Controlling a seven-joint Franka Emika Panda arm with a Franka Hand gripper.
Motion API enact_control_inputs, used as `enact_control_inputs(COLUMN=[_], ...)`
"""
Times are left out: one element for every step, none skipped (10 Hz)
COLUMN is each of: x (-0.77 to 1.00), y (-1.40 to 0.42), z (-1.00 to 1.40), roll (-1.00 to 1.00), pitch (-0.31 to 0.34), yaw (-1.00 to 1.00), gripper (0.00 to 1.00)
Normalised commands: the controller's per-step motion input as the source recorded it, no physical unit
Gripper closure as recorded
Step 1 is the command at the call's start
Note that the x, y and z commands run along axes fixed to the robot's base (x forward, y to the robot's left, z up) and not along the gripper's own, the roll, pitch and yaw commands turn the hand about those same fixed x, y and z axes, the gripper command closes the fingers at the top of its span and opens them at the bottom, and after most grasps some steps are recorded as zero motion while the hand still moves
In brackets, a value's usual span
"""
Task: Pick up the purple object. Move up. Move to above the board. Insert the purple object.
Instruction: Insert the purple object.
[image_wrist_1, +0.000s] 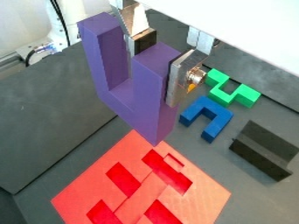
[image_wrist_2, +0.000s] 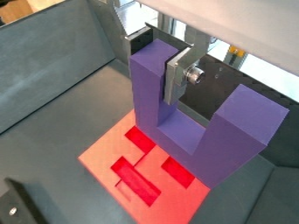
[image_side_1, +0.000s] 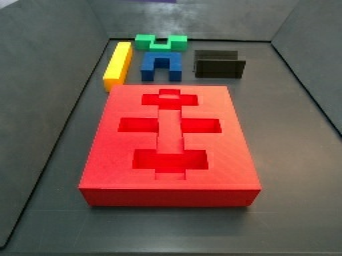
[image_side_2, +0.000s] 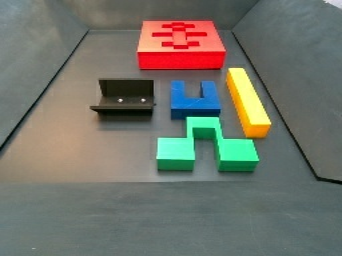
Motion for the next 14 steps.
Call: enact_control_inputs(x=[0.29,0.33,0.41,0.47,0.52,0.53,0.71,0.71,0.64,0.55,0.54,0.49,0.42,0.31], y=[-0.47,-0.44,-0.35,-0.34,-0.34,-0.42,-0.48,-0.47,-0.41,-0.35,-0.33,-0.32,-0.29,-0.27], z=[-0.15,-0.1,-0.23,-0.34,-0.37,-0.37,-0.19,-0.18,-0.25,-0.36,-0.37,-0.36,-0.29,-0.32], roll=[0.06,0.02,0.05,0.13,0.17,0.22,0.29,0.3,0.27,0.2,0.14,0.1,0.1,0.05], pitch=[-0.001,0.0,0.0,0.0,0.0,0.0,0.099,0.119,0.094,0.077,0.066,0.051,0.05,0.011], yaw=[0.0,0.0,0.02,0.01,0.02,0.0,0.01,0.0,0.05,0.27,0.33,0.39,0.39,0.31], gripper=[1.0,1.0,1.0,1.0,1.0,1.0,1.0,1.0,1.0,1.0,1.0,1.0,1.0,1.0])
